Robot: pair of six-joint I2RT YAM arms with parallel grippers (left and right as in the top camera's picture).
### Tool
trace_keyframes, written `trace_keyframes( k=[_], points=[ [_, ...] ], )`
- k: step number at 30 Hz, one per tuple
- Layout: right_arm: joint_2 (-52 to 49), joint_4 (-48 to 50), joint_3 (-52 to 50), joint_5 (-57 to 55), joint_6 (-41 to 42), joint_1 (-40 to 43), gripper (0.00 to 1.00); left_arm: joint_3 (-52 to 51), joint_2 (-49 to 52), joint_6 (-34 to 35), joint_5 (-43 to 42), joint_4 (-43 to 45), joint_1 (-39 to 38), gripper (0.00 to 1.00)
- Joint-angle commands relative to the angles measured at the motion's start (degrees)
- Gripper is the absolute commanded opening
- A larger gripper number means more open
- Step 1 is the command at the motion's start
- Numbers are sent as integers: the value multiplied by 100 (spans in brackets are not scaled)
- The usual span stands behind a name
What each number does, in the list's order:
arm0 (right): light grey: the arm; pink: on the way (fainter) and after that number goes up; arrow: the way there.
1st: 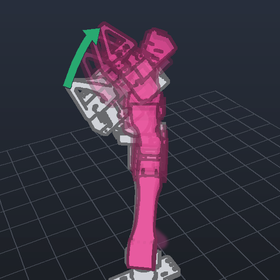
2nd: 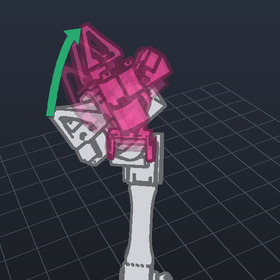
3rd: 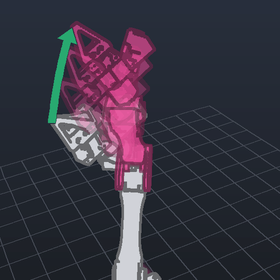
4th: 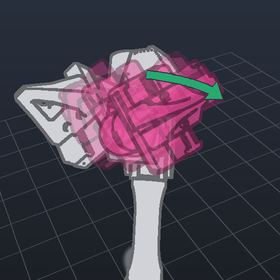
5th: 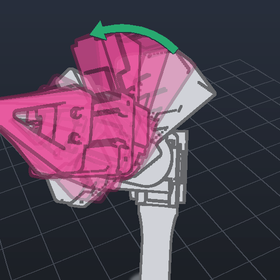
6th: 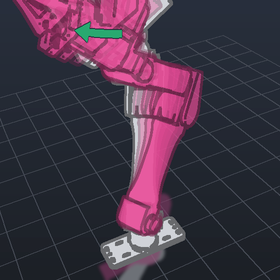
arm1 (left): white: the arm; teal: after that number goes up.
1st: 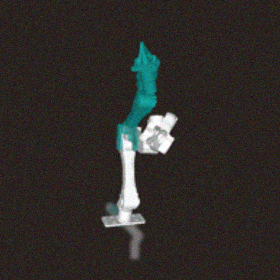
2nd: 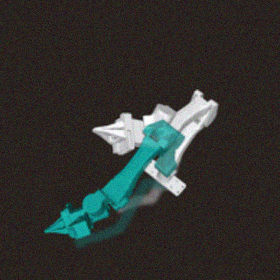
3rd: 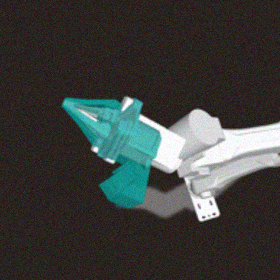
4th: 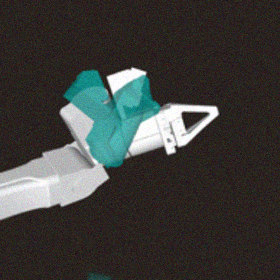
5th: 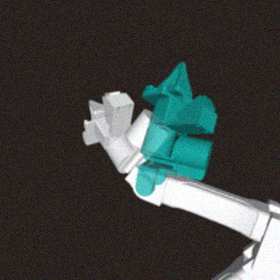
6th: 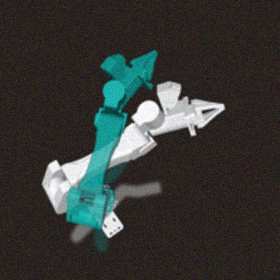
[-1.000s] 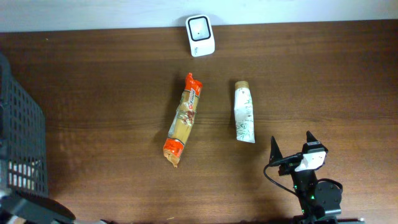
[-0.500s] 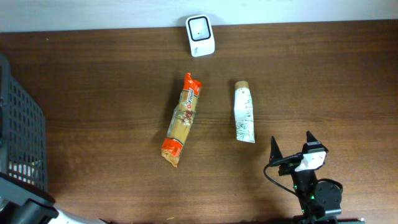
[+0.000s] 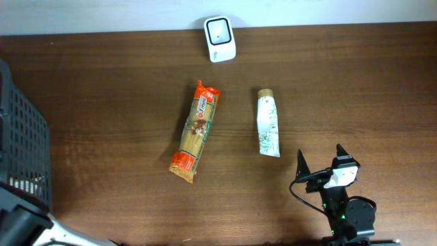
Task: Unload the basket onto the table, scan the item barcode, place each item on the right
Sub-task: 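Reach the left gripper into the basket and grasp the mint wipes pack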
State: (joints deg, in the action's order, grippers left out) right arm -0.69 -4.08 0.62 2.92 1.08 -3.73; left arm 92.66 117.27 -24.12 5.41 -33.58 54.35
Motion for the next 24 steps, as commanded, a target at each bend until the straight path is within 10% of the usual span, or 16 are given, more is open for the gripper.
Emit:
trace_keyframes(
  k=[1,8,16,24],
  points=[
    [33,-20,-31,31,2,37,99,7,391,-796,-22,525,-61,97],
    [33,-20,-31,31,4,37,99,7,903,-1025,-20,879,-345,84],
    [33,-20,-31,31,4,37,99,7,931,-1019,2,848,-380,0],
    [33,-22,-31,31,4,37,99,33,-640,-407,553,787,-597,0]
  ],
)
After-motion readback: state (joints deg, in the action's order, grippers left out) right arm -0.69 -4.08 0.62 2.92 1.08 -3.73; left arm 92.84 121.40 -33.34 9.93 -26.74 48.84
